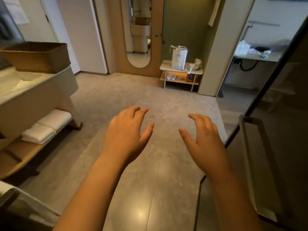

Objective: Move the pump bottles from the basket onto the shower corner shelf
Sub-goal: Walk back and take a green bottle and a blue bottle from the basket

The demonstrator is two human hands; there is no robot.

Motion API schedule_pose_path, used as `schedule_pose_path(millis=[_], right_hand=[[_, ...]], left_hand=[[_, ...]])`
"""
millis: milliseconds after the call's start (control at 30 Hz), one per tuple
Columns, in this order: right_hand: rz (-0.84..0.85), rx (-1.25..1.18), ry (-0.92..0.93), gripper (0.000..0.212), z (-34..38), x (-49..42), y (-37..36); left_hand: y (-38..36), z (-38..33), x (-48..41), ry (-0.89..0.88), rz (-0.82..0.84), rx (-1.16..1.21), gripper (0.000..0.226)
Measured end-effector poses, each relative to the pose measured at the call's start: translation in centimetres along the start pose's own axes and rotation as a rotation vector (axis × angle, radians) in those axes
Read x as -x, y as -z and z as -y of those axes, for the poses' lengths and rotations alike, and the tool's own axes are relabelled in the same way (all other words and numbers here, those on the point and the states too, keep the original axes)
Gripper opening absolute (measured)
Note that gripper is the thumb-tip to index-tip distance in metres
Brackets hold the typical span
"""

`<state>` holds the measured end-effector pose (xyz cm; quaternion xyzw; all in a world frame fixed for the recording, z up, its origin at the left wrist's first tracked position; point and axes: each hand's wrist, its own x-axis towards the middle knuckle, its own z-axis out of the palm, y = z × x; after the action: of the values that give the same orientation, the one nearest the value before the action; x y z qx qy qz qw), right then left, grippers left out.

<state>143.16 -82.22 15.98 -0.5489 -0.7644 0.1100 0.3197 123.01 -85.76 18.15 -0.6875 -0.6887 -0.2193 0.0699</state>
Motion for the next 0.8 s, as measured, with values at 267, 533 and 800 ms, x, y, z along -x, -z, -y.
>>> schedule_pose_path(millis=[267,533,800], right_hand=[[0.134,-0.036,0.065,0.053,-0.9,-5.9,-5.1],[0.193,-0.065,0.153,0.052,-0.3,-13.5,-10.5],[0.197,-0.049,0.205,0.051,1.9,-26.3,-18.3]], left_hand=[[-2.6,3.4,-2.9,0.128,0.051,-0.070,0.052],[-5.5,8.8,-8.8,0.214,0.043,-0.077,0.049],[-9.2,17.7,-19.5,0.221,0.022,-0.060,0.051]])
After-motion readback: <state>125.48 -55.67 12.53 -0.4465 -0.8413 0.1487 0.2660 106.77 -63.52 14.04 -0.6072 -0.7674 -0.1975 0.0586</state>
